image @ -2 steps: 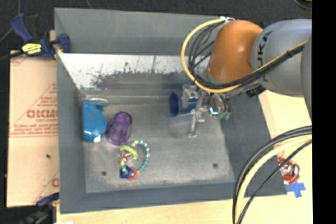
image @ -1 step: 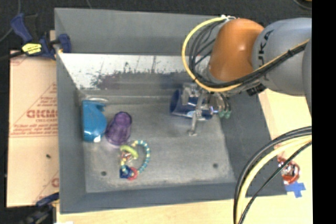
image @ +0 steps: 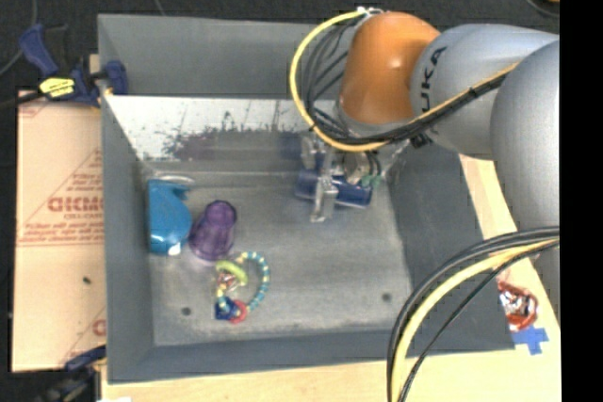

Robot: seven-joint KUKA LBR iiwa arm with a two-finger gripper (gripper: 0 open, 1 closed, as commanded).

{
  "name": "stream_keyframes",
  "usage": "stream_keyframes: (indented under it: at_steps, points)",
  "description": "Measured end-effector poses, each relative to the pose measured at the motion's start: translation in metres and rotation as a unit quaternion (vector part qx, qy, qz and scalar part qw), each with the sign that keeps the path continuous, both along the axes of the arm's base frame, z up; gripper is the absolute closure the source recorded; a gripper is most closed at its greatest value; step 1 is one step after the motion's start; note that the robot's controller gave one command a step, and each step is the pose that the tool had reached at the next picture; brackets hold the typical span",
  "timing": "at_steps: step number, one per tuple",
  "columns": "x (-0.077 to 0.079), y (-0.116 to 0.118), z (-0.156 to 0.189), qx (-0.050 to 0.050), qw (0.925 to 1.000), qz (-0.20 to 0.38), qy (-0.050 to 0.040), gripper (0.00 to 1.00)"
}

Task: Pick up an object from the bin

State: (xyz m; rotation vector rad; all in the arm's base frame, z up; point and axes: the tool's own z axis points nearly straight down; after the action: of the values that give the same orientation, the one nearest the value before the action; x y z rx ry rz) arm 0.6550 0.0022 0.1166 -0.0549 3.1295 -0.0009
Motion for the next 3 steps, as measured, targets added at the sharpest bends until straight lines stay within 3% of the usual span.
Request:
stream_keyframes:
  at_steps: [1, 2, 3]
  points:
    - [0.003, -0.050, -0.013, 0.000, 0.9999, -0.008, -0.0088, 0.00]
    - [-0.004, -0.045, -0.021, 0.002, 0.9991, -0.036, -0.0209, 0.00]
    - [-0.006, -0.035, -0.007, 0.000, 0.9994, -0.035, -0.0083, 0.00]
